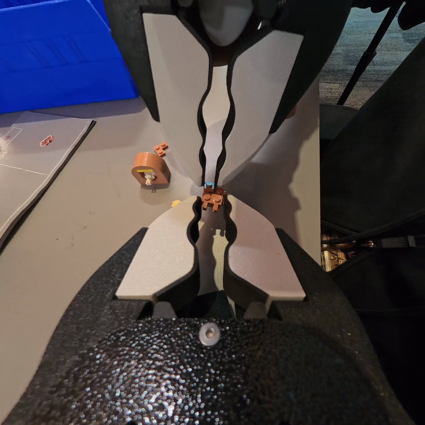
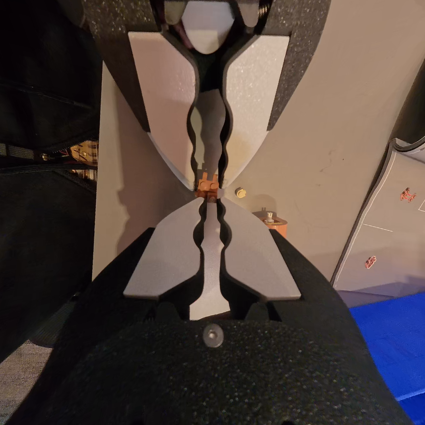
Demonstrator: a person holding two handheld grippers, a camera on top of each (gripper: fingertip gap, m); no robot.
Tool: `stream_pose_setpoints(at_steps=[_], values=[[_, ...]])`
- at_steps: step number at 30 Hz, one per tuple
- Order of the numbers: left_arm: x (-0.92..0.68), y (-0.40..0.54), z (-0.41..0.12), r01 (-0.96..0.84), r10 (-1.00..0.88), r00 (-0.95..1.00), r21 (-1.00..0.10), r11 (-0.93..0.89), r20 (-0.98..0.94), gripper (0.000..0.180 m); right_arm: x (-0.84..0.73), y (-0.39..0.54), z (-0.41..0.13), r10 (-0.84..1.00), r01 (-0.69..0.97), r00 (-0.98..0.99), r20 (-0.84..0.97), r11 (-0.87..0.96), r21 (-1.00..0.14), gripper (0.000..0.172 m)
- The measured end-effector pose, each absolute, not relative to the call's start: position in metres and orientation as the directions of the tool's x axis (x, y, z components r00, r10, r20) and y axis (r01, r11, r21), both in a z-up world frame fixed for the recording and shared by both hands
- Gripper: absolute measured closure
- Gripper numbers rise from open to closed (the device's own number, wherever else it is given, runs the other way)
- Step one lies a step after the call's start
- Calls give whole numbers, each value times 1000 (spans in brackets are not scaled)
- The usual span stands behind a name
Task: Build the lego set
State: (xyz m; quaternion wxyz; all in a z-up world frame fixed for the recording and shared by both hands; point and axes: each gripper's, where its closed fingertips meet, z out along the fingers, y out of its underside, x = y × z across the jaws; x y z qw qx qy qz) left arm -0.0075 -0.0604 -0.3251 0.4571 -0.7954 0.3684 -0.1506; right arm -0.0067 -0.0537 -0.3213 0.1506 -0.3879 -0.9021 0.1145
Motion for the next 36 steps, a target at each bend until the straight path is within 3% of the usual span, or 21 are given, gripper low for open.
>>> stream_pose_setpoints(at_steps=[36], values=[[-6,-62,-322,-431,-733,675,-852,-299,-84,163,-8,-59,-316,718,644,-672,181,687,-336,163]])
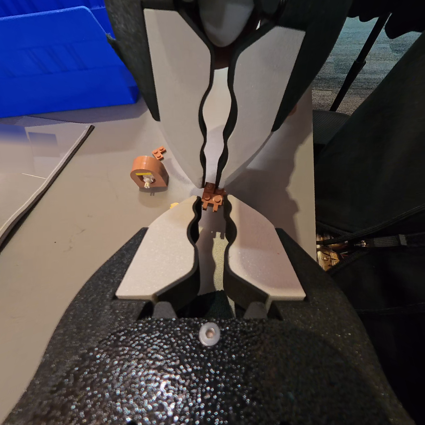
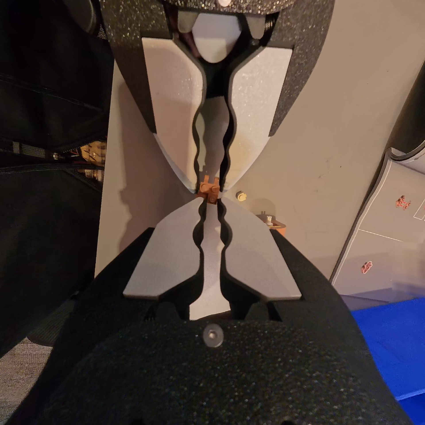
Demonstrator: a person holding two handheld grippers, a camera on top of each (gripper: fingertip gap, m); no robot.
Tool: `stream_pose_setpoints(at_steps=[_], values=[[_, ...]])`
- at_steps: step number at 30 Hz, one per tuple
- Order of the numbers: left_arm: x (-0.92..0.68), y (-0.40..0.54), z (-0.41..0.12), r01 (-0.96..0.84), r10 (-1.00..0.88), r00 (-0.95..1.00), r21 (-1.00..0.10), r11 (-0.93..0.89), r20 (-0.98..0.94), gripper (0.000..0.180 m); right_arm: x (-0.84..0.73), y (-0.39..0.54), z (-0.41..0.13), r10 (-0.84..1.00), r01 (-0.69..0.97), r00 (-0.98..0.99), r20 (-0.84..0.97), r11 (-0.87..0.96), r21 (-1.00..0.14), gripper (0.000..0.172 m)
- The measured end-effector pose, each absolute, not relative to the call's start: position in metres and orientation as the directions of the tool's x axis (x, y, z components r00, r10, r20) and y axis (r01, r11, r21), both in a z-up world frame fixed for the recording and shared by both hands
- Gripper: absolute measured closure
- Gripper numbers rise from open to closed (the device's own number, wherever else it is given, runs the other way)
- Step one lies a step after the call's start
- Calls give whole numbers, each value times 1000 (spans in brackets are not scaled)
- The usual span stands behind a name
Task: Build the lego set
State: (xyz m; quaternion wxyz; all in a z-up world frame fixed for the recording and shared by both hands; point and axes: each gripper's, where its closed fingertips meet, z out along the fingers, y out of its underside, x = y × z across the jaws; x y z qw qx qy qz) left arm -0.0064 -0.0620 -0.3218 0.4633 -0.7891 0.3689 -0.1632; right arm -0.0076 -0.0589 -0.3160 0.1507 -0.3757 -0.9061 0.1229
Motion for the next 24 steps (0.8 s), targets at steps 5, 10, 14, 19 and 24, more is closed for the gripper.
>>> stream_pose_setpoints(at_steps=[5,10,14,19,24], values=[[-6,-62,-322,-433,-735,673,-851,-296,-87,163,-7,-59,-316,719,644,-671,182,687,-337,163],[-6,-63,-321,-427,-735,673,-855,-295,-83,163,-6,-58,-315,720,644,-668,188,686,-339,163],[-7,-62,-320,-420,-734,675,-858,-297,-77,163,-6,-56,-313,724,639,-661,199,681,-358,161],[-7,-62,-318,-401,-735,676,-865,-302,-57,163,-3,-54,-307,740,610,-633,229,658,-441,160],[-7,-64,-314,-368,-741,671,-880,-301,-27,163,1,-54,-299,641,419,-647,413,751,-511,156]])
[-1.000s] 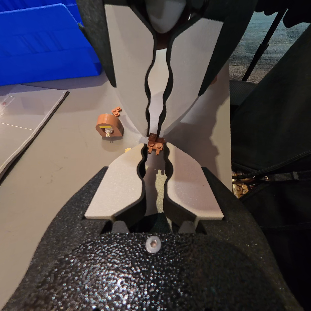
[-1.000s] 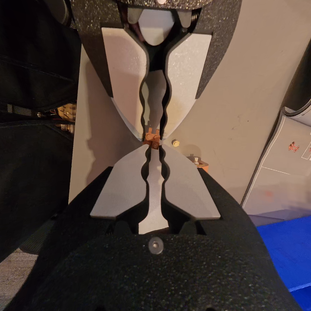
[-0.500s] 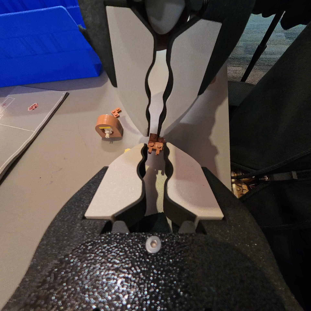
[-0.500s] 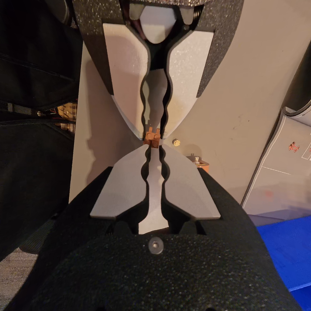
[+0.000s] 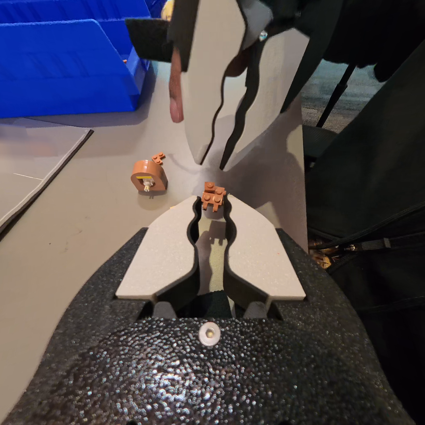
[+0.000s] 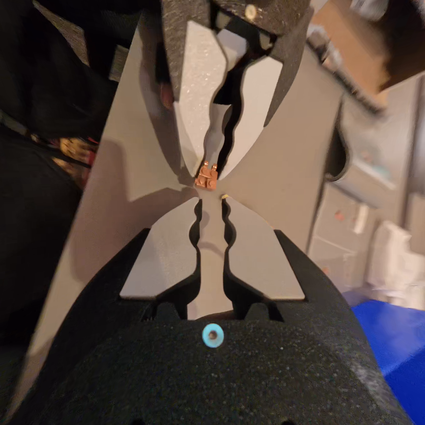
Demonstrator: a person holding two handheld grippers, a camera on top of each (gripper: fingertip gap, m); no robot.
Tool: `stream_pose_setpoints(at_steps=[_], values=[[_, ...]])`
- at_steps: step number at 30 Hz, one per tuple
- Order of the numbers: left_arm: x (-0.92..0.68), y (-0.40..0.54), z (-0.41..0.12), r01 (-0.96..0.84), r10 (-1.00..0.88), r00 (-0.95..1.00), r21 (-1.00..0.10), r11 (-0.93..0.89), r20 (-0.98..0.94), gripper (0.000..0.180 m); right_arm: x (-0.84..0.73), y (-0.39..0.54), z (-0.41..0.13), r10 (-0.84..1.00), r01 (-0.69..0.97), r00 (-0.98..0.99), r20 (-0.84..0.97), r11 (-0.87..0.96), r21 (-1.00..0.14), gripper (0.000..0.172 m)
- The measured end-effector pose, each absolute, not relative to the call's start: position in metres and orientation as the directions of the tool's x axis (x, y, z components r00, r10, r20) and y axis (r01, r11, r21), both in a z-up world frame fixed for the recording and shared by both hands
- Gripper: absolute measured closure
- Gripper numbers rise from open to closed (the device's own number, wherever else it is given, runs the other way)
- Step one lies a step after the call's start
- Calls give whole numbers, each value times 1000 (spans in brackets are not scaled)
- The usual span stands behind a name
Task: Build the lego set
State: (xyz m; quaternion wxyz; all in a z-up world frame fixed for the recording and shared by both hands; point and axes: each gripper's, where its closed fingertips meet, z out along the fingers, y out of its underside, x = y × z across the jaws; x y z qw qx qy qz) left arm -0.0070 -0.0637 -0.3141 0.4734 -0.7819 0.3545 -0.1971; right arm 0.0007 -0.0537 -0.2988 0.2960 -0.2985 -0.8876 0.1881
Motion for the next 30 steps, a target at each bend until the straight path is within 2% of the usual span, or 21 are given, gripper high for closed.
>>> stream_pose_setpoints(at_steps=[4,8,11,22,30], values=[[-7,-65,-311,-332,-751,660,-891,-310,15,163,1,-50,-295,433,135,-531,729,892,-431,154],[-3,-66,-305,-291,-770,633,-899,-327,75,163,-2,-58,-288,359,-42,-354,863,916,-398,151],[-3,-66,-304,-285,-774,625,-895,-345,99,163,-6,-54,-284,318,-65,-273,908,935,-347,147],[0,-64,-301,-269,-786,601,-890,-369,144,163,-9,-58,-293,197,-89,-240,950,971,-224,146],[1,-63,-301,-281,-774,620,-885,-372,128,163,-12,-59,-293,159,-63,-214,964,982,-176,157]])
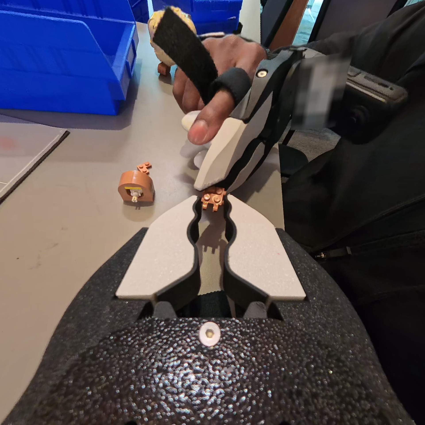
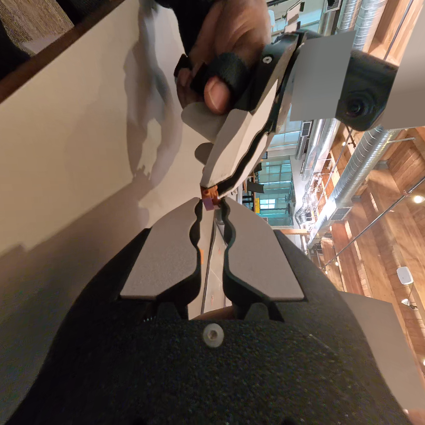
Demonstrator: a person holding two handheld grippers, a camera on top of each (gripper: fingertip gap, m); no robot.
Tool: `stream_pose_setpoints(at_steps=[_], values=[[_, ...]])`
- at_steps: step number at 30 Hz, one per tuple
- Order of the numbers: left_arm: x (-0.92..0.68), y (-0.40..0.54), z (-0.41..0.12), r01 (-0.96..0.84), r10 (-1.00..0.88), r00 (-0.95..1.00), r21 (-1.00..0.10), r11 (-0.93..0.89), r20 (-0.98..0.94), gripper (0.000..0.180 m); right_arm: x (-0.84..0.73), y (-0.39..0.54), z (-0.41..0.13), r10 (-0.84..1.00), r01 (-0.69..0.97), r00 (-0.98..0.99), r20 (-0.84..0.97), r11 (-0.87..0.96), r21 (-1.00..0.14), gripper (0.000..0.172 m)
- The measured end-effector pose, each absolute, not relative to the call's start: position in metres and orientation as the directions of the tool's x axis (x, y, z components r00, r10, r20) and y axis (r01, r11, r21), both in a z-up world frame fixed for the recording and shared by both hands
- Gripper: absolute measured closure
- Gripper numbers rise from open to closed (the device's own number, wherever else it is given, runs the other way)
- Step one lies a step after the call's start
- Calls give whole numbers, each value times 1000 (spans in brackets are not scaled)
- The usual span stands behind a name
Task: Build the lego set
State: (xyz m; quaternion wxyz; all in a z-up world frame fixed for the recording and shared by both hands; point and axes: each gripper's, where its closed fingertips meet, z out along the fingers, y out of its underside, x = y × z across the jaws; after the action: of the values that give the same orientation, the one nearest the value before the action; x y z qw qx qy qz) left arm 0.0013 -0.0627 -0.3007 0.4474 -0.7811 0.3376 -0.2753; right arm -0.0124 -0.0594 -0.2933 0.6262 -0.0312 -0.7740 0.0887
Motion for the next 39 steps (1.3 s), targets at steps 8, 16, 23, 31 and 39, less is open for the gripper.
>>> stream_pose_setpoints(at_steps=[8,16,23,31,39], values=[[-1,-60,-304,-315,-734,673,-860,-401,96,163,-14,-55,-298,140,-4,-241,960,989,-145,157],[-3,-56,-305,-318,-696,712,-842,-436,92,163,-15,-50,-299,59,54,-248,967,997,-47,157],[-1,-58,-304,-287,-715,686,-851,-440,138,163,-12,-52,-298,41,26,-261,964,999,-36,159],[0,-56,-307,-285,-708,691,-847,-449,142,163,-12,-50,-301,3,46,-308,951,999,12,159],[2,-55,-305,-289,-707,694,-846,-449,138,163,-11,-50,-302,-7,60,-341,940,998,29,159]])
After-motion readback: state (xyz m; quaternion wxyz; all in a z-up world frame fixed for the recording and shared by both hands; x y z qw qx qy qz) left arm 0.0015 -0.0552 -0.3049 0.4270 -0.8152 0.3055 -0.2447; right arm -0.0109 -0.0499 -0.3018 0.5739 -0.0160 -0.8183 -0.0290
